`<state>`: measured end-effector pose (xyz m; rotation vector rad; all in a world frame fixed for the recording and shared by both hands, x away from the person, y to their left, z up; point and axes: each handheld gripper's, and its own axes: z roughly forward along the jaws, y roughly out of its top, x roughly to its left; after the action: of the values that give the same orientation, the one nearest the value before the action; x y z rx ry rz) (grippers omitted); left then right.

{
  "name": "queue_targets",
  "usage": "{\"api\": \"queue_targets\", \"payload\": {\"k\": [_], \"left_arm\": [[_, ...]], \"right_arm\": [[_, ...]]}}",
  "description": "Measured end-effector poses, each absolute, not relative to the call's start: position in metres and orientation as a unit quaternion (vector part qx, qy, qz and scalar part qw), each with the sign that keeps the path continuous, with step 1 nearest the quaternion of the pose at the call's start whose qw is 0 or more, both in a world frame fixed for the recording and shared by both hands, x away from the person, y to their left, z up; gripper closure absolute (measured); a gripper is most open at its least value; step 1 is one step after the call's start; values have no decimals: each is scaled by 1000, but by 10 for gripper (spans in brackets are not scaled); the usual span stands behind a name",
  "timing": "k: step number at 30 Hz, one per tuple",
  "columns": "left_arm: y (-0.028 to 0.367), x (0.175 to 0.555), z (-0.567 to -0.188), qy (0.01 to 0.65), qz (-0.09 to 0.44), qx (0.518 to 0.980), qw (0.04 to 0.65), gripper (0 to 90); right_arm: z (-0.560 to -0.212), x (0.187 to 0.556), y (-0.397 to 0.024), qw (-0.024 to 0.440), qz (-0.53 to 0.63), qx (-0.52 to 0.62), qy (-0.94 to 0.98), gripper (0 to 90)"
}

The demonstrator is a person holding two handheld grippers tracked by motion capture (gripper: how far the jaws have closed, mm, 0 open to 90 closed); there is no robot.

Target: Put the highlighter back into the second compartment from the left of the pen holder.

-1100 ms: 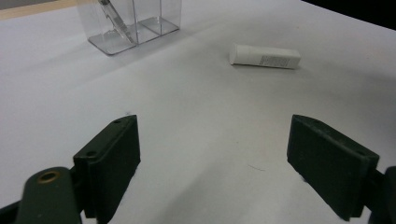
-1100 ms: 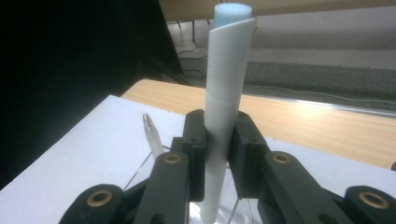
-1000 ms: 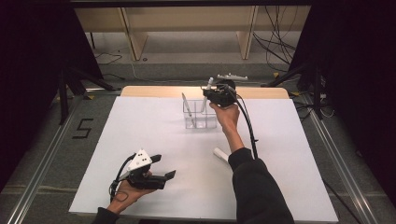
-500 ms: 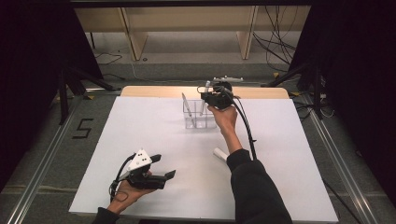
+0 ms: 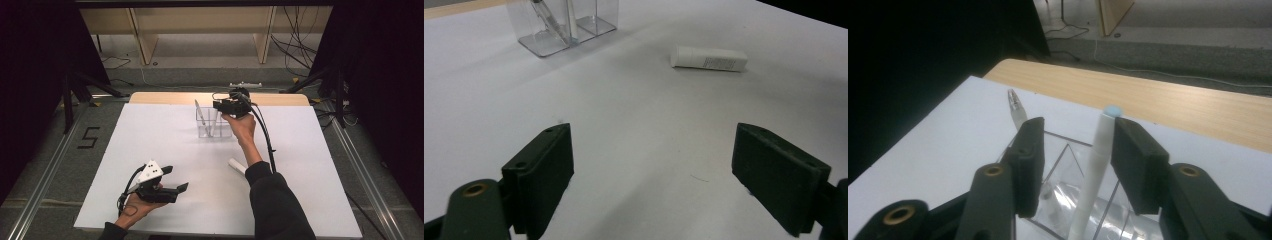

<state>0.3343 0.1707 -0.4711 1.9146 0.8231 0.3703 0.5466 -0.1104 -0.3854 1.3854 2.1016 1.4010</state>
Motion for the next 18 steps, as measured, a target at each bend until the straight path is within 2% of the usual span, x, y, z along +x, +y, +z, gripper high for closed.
{"api": "queue_targets", "payload": {"k": [18], "left_arm": [[171,335,-472,341,151,788,489,165]], "right_arm": [[-370,519,-126,131,491,449,735,375]]}}
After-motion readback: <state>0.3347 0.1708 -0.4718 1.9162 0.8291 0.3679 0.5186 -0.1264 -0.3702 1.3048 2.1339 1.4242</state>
